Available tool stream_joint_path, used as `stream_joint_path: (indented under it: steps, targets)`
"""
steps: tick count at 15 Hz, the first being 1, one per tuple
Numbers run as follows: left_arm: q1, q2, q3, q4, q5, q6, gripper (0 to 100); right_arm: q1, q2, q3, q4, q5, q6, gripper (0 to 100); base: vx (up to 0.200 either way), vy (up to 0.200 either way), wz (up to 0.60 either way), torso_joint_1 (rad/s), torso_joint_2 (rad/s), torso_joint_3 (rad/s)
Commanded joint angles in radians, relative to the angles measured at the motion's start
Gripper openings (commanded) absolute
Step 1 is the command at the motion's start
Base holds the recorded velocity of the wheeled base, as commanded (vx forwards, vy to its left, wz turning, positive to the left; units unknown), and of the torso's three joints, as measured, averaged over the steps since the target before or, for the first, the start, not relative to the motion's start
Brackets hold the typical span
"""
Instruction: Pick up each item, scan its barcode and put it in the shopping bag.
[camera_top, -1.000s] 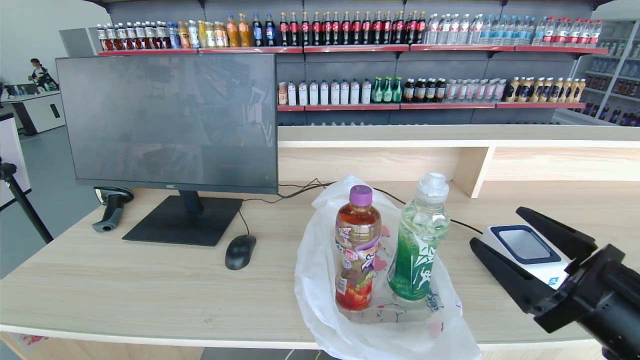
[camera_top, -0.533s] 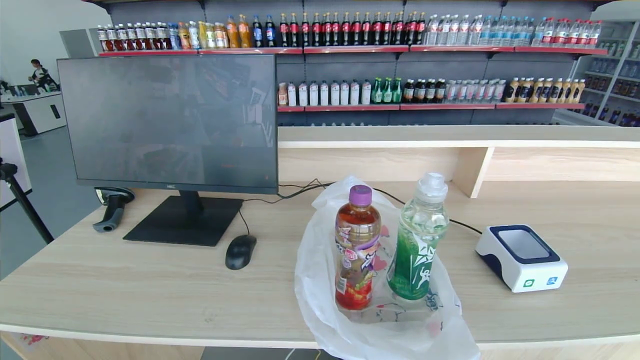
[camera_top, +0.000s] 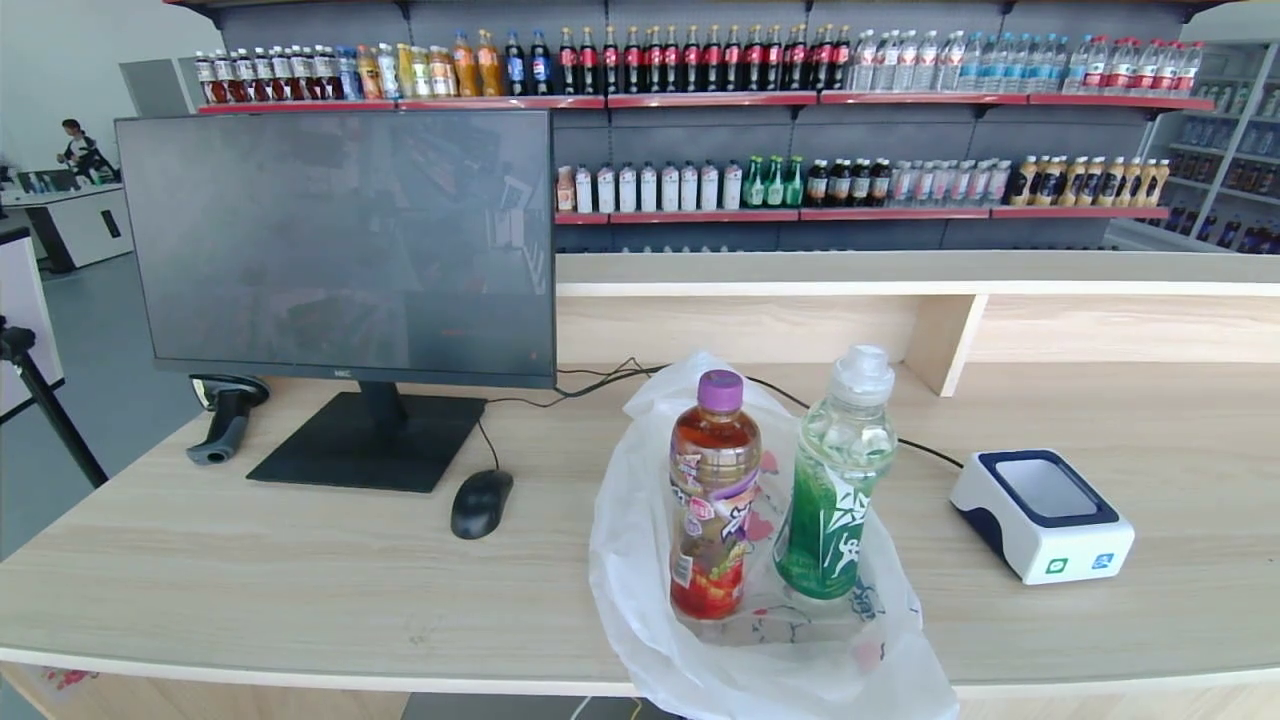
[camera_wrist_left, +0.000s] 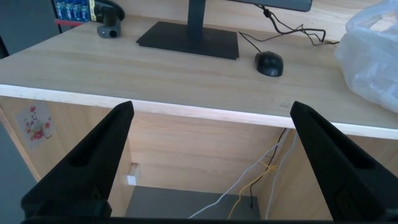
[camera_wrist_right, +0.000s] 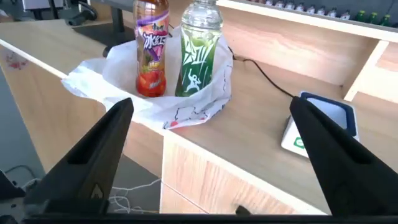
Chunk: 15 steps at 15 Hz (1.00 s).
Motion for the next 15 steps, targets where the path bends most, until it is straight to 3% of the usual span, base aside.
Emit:
stream_joint_path:
  steps: [1,3,6,7,9,11,14,15]
  targets:
    - [0.000,0.000,0.000,0.000,0.000,-0.001,100,0.000,-0.156,0.029,0.052,0.001,-0.019,100,0.000,0.000,0.00,0.000,0.00,0.000]
    - [0.000,0.000,0.000,0.000,0.000,0.002,100,0.000,-0.166,0.075,0.052,0.002,-0.023,100,0.000,0.000,0.00,0.000,0.00,0.000]
    - [-0.002,0.000,0.000,-0.002,0.000,0.005,100,-0.003,-0.193,0.055,0.208,0.008,-0.022,100,0.000,0.000,0.00,0.000,0.00,0.000]
    - [-0.002,0.000,0.000,-0.002,0.000,0.007,100,-0.034,-0.193,0.055,0.210,0.008,-0.009,100,0.000,0.000,0.00,0.000,0.00,0.000]
    - [-0.002,0.000,0.000,-0.002,0.000,0.011,100,-0.201,-0.193,0.056,0.208,0.005,-0.006,100,0.000,0.000,0.00,0.000,0.00,0.000]
    - [-0.002,0.000,0.000,0.000,-0.003,0.031,100,-0.201,-0.193,0.053,0.215,-0.044,0.043,100,0.000,0.000,0.00,0.000,0.00,0.000]
    - [-0.002,0.000,0.000,0.000,-0.003,0.030,100,-0.243,-0.106,0.053,0.211,-0.056,0.055,100,0.000,0.000,0.00,0.000,0.00,0.000]
    - [-0.002,0.000,0.000,0.000,-0.003,0.030,100,-0.394,-0.080,0.055,0.211,-0.056,0.053,100,0.000,0.000,0.00,0.000,0.00,0.000]
